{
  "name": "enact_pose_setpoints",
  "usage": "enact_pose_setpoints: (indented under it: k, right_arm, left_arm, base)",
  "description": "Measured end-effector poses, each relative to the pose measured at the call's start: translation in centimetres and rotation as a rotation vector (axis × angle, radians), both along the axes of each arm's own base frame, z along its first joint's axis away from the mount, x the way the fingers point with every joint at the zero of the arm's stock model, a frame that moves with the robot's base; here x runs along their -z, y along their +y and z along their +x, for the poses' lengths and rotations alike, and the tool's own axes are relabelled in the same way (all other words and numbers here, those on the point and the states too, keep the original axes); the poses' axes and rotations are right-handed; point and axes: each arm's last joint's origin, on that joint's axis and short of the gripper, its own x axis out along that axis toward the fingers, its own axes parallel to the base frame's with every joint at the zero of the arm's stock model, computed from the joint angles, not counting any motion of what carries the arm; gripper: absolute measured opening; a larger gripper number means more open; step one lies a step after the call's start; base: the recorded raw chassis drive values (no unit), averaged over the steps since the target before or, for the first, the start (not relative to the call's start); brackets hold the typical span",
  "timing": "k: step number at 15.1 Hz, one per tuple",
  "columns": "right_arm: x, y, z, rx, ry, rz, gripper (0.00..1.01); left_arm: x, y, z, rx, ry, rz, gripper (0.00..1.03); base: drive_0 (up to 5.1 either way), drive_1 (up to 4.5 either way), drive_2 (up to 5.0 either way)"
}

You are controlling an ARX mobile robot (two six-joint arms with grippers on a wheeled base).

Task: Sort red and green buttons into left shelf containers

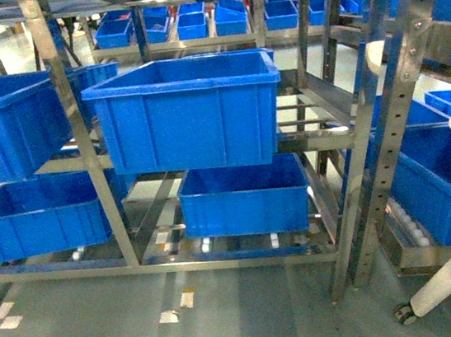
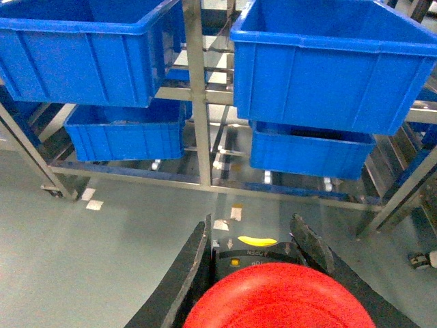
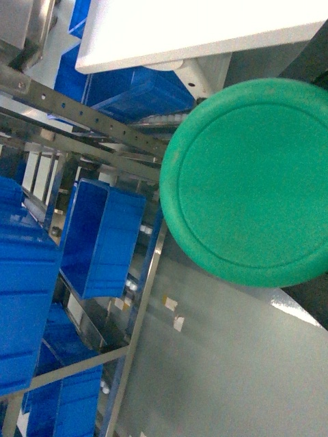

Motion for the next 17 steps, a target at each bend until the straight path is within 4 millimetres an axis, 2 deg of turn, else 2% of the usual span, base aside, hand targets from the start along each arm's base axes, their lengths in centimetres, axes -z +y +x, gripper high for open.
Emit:
enact_pose_setpoints:
  k: [17]
  right_arm:
    - [0.0, 0.0, 0.0, 0.0, 0.0, 0.0, 0.34]
  left_arm:
    - [0.03, 0.01, -0.01, 0.001, 0.002, 0.0, 0.29]
  base:
    - [-4.9, 2.45, 2.5]
